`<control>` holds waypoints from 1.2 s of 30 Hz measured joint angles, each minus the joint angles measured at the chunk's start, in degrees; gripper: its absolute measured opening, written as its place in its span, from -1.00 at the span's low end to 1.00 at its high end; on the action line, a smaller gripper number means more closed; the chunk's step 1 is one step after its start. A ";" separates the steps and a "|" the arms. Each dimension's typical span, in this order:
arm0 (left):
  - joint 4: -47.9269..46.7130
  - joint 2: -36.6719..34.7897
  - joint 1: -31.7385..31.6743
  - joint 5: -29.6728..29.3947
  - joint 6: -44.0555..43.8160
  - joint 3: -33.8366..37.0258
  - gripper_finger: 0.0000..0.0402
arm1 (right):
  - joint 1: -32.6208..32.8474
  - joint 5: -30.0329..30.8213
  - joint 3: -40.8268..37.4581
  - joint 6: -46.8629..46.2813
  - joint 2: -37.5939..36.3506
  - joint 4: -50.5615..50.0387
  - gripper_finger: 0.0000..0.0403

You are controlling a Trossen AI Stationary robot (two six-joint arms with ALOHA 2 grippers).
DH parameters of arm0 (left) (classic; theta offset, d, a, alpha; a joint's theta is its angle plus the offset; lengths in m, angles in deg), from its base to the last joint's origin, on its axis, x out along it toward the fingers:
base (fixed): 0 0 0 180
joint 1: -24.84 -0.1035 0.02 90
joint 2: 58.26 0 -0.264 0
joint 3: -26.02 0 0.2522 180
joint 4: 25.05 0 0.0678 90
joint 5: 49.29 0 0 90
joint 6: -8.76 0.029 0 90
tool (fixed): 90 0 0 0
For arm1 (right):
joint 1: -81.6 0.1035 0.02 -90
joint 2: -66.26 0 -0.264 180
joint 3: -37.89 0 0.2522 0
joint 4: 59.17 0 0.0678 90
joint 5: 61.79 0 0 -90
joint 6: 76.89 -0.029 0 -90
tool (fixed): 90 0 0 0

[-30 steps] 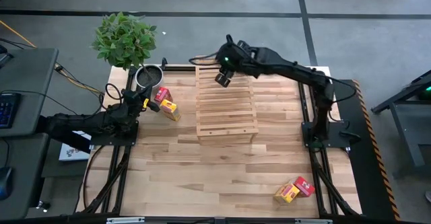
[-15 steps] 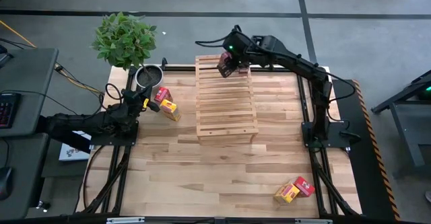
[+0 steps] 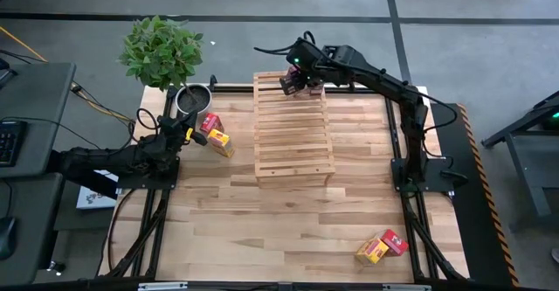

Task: Stack cereal on shelf
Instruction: Put the violet cereal box on the shelf aligned with the other violet cereal box

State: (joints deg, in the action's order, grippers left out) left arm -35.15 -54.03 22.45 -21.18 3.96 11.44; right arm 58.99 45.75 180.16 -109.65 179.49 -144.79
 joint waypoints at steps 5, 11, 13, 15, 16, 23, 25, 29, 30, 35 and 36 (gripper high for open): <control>0.01 0.02 0.00 0.00 -0.02 -0.01 -0.98 | 0.14 0.56 0.00 -0.43 0.68 -0.23 -0.25; 0.00 0.00 0.00 0.00 0.00 -0.02 -0.98 | -0.03 1.08 0.00 -0.62 1.33 -0.09 -0.25; 0.00 0.01 0.00 0.00 -0.02 0.00 -0.98 | -0.03 1.98 0.00 -1.01 1.47 0.07 -0.25; 0.00 0.01 0.01 0.00 0.00 -0.02 -0.98 | -0.03 2.92 0.00 -2.13 1.57 0.28 -0.25; 0.00 0.00 0.00 0.00 -0.02 -0.02 -0.98 | 0.00 3.59 0.00 -2.23 1.56 0.17 -0.25; 0.00 0.02 0.00 0.00 0.00 -0.01 -0.98 | -0.03 4.47 0.00 -1.90 1.57 0.22 -0.13; 0.00 0.02 0.00 0.00 -0.02 -0.02 -0.98 | -0.03 4.56 0.00 -1.87 1.57 0.50 -0.07; 0.00 0.01 0.02 0.00 -0.02 -0.01 -0.98 | -0.03 4.62 0.00 -1.76 1.57 2.11 0.04; 0.00 0.01 0.01 0.00 -0.01 0.00 -0.98 | -0.03 4.63 0.00 -1.74 1.58 2.54 0.06; 0.00 0.02 0.00 0.00 0.00 0.00 -0.98 | -0.03 6.08 0.00 -0.38 1.58 4.37 0.11; 0.01 0.01 0.02 0.00 -0.02 -0.02 -0.98 | -0.03 6.26 0.00 -0.25 1.57 4.58 0.11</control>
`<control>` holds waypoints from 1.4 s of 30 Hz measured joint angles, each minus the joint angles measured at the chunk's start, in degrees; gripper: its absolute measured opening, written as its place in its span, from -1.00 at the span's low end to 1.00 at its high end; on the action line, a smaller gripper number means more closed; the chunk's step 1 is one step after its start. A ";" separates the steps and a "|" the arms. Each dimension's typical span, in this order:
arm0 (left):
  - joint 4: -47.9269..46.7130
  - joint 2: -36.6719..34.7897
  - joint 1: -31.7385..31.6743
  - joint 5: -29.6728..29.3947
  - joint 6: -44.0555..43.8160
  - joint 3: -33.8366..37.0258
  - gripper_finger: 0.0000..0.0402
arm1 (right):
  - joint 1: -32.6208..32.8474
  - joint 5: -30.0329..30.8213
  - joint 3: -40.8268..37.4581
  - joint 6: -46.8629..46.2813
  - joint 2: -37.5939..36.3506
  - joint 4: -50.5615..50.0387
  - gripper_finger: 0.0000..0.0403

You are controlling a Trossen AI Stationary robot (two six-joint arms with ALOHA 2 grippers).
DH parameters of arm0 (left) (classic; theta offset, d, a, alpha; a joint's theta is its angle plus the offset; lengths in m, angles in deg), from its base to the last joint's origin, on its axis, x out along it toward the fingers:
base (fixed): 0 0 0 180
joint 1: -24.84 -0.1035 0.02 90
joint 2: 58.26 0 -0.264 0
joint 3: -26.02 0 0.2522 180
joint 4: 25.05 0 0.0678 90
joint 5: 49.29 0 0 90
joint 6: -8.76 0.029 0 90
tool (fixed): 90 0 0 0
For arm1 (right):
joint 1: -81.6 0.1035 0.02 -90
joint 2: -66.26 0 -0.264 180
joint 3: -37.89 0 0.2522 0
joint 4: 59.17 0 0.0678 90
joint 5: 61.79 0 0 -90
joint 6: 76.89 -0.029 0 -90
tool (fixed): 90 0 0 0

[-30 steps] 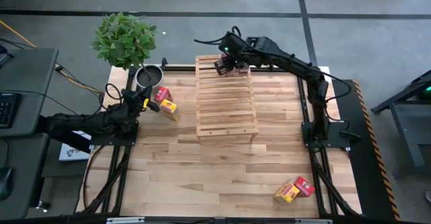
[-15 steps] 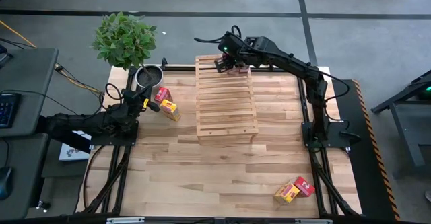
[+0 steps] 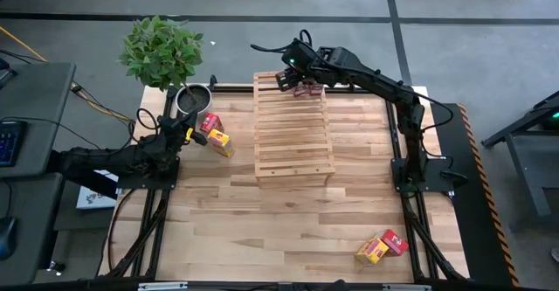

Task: Stack cereal on shelf
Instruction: Put the violet cereal box on the shelf aligned with the other violet cereal box

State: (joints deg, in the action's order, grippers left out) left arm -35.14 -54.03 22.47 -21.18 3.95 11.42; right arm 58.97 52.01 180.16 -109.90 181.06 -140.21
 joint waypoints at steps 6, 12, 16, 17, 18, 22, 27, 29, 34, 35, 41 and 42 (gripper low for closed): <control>-0.01 0.01 -0.02 0.00 0.00 0.00 -0.98 | -0.55 -0.15 0.00 0.92 -0.15 1.75 0.12; -0.01 0.01 -0.02 0.00 0.02 0.01 -0.98 | -1.30 0.12 0.00 1.55 -2.04 2.83 0.12; -0.01 0.02 -0.02 0.00 0.01 0.01 -0.98 | -1.77 0.24 0.00 2.03 -3.17 4.58 0.12; 0.02 0.02 -0.02 0.00 -0.03 0.00 -0.98 | -1.77 0.26 0.00 2.86 -3.31 5.71 0.12; 0.00 0.00 -0.02 0.00 0.01 0.02 -0.98 | -1.77 0.19 0.00 3.99 -3.41 7.17 0.12; -0.01 -0.01 -0.02 0.00 0.02 0.01 -0.98 | -1.75 -3.87 0.02 9.01 -3.48 12.78 0.05; -0.01 0.00 -0.02 0.00 0.01 0.00 -0.98 | -1.68 -10.58 0.02 15.92 -3.48 15.97 -0.44; -0.01 0.01 -0.01 0.00 0.00 0.01 -0.98 | -1.46 -11.38 0.02 20.75 -3.47 15.40 -0.78; -0.01 -0.01 -0.02 0.00 0.02 0.01 -0.98 | -0.10 -12.78 0.11 34.11 -1.59 14.61 -0.91; -0.01 -0.01 -0.02 0.00 0.02 0.00 -0.98 | 0.06 -12.89 0.11 37.24 -1.10 13.88 -0.94; -0.02 0.01 0.00 0.00 -0.01 0.00 -0.98 | 0.98 -10.37 0.00 50.36 0.68 9.67 -0.99; -0.01 0.01 -0.01 0.00 0.01 0.00 -0.98 | 0.98 -9.83 0.00 51.67 0.60 9.75 -0.99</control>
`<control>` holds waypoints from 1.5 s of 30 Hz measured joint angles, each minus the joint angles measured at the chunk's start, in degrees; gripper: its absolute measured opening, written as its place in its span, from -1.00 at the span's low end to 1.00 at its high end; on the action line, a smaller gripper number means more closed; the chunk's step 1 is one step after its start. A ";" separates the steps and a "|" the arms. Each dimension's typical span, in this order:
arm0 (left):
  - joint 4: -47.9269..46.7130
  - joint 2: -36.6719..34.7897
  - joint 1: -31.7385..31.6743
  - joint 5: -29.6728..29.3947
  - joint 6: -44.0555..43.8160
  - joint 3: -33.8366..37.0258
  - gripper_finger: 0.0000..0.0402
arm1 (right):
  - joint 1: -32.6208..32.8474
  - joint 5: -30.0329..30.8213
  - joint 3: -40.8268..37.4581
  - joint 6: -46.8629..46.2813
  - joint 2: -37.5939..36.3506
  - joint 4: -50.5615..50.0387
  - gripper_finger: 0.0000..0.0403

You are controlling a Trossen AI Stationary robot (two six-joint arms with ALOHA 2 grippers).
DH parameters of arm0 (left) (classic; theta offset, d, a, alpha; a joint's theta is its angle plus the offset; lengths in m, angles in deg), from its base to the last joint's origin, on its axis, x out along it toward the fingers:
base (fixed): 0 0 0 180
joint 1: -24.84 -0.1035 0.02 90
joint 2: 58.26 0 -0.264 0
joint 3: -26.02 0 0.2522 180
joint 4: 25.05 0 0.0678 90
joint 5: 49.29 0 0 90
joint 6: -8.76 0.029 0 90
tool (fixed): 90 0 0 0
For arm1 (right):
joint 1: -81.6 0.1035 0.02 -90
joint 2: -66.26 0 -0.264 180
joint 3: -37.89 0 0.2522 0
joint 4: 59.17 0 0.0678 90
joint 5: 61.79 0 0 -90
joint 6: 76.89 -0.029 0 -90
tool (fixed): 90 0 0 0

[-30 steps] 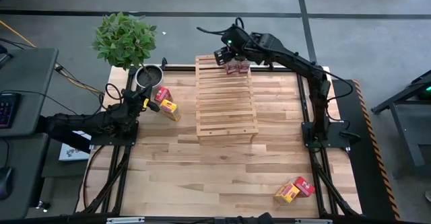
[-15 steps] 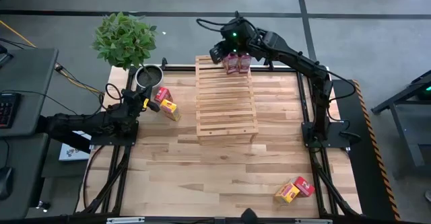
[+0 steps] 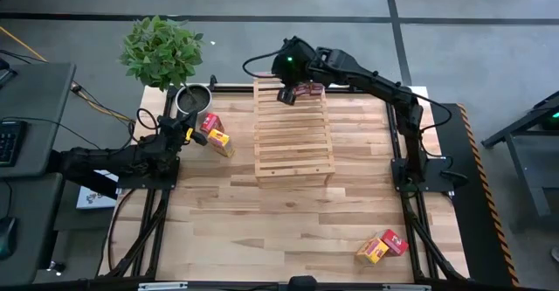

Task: Stack cereal on shelf
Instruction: Put the violet cereal box on the shelf aligned with the other violet cereal box, then put the top yellow cereal box on the shelf

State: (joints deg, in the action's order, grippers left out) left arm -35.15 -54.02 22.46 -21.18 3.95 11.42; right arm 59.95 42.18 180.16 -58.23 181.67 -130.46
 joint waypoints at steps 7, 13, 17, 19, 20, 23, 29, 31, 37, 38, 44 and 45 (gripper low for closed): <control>0.00 0.00 0.01 0.00 -0.01 0.02 -0.98 | -0.05 5.76 0.00 12.47 -0.01 1.59 -1.00; 0.00 0.01 0.01 0.00 0.01 0.00 -0.98 | -0.58 4.71 0.02 24.78 0.74 2.31 -1.00; 0.00 0.01 0.00 0.00 0.00 0.01 -0.98 | -1.49 4.03 0.02 27.76 2.18 3.14 -1.00; -0.02 -0.01 -0.01 0.00 0.00 0.01 -0.98 | -1.85 4.59 0.02 29.21 2.92 3.04 -1.00; -0.06 0.01 0.01 0.02 0.01 0.01 -0.98 | -2.01 5.50 0.02 29.77 3.22 3.05 -1.00; -0.02 0.01 -0.01 0.00 0.01 0.00 -0.98 | -2.10 6.58 0.02 30.30 3.44 3.21 -1.00; 0.00 0.01 -0.01 0.00 -0.01 0.00 -0.98 | -2.04 6.86 0.02 29.45 3.42 5.60 -1.00; 0.00 0.01 -0.01 0.00 -0.01 0.02 -0.98 | -1.68 6.79 0.02 28.28 3.42 6.67 -1.00; 0.00 0.00 -0.01 0.00 0.01 0.01 -0.98 | 0.09 0.38 2.09 24.34 2.61 6.65 -1.00; 0.00 0.01 -0.01 0.00 -0.01 0.00 -0.98 | 0.35 -1.63 3.18 22.55 2.15 5.56 -1.00; 0.00 0.01 0.00 0.01 0.01 0.00 -0.98 | 1.34 -16.78 3.01 8.99 -5.03 -3.38 -1.00; 0.00 0.01 0.00 0.00 0.00 0.01 -0.98 | 1.80 -20.26 1.75 6.99 -6.68 -5.11 -1.00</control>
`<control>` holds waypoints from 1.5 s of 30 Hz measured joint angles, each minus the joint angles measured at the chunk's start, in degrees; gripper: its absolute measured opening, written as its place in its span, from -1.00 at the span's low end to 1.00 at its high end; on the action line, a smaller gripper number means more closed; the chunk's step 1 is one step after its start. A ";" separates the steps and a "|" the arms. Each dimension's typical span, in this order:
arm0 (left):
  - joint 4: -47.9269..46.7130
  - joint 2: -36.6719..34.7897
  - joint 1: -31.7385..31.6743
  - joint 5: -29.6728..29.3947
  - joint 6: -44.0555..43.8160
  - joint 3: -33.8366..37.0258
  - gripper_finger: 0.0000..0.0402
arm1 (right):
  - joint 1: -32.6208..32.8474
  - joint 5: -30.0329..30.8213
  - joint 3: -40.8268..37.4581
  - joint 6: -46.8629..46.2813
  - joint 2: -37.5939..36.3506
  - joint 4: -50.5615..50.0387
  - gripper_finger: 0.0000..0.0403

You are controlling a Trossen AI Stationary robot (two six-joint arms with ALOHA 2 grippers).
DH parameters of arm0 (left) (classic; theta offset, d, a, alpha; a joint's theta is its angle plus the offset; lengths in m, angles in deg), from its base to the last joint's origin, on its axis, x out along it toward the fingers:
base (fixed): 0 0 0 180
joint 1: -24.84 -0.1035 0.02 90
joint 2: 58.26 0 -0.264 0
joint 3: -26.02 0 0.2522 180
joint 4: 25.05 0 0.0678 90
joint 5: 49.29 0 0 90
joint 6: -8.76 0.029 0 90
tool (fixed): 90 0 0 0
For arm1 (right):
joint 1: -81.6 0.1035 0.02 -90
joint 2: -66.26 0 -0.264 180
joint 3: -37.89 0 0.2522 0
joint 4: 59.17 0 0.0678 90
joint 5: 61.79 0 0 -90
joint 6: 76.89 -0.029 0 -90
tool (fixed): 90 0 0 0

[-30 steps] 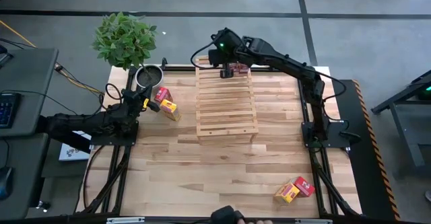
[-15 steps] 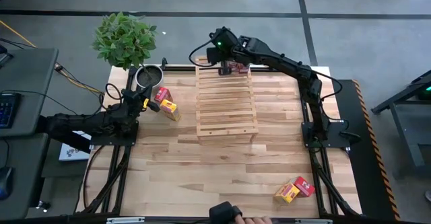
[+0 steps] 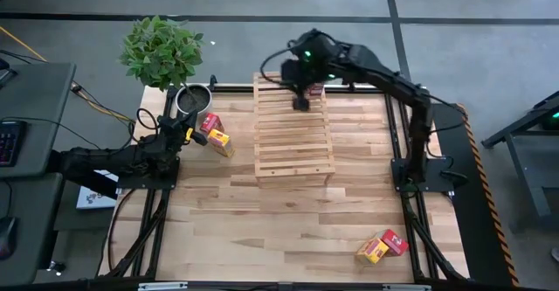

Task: Stack cereal on shelf
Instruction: Put the top yellow cereal box on the shelf

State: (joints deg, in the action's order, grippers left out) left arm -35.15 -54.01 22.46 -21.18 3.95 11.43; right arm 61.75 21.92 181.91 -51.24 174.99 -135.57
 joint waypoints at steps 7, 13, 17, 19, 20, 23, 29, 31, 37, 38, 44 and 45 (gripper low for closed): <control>-0.02 -0.02 -0.01 0.00 0.01 0.00 -0.98 | 10.16 -4.84 -16.04 -6.92 -12.17 -6.16 -1.00; -0.02 -0.01 0.00 0.00 -0.01 0.00 -0.98 | 21.32 2.84 -38.32 -18.18 -26.59 -0.88 -1.00; 0.00 -0.01 -0.01 0.00 -0.01 -0.01 -0.98 | 28.12 5.57 -52.40 -27.46 -37.08 6.13 -1.00; 0.00 -0.01 0.00 0.00 0.00 -0.01 -0.98 | 31.42 8.18 -58.69 -31.49 -41.88 10.63 -1.00; 0.00 0.00 -0.01 0.00 0.01 -0.01 -0.98 | 33.16 9.65 -61.79 -33.13 -44.40 13.57 -1.00; 0.00 0.00 -0.01 0.00 0.00 -0.01 -0.98 | 37.23 14.29 -70.20 -35.06 -50.14 23.14 -1.00; 0.00 0.00 -0.01 0.00 -0.01 -0.01 -0.98 | 39.82 21.30 -84.49 -29.50 -55.75 46.13 -1.00; 0.00 0.00 -0.01 0.00 -0.01 -0.01 -0.98 | 39.32 23.15 -88.88 -25.97 -55.65 55.60 -1.00; -0.02 -0.02 0.01 0.01 0.01 -0.01 -0.98 | 36.69 26.29 -97.75 -18.76 -52.66 81.52 -1.00; 0.00 0.00 0.01 0.00 -0.01 0.01 -0.98 | 36.14 27.69 -98.36 -18.81 -52.15 84.33 -1.00; 0.00 -0.01 0.00 0.00 0.01 -0.01 -0.98 | 33.37 36.86 -99.28 -19.03 -49.93 90.63 -1.00; 0.00 -0.01 -0.01 0.00 -0.01 0.00 -0.98 | 32.69 37.75 -99.27 -18.08 -49.70 91.82 -1.00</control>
State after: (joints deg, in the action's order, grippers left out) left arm -35.15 -54.02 22.45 -21.18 3.94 11.43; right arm 94.44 59.67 82.64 -69.32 125.29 -43.75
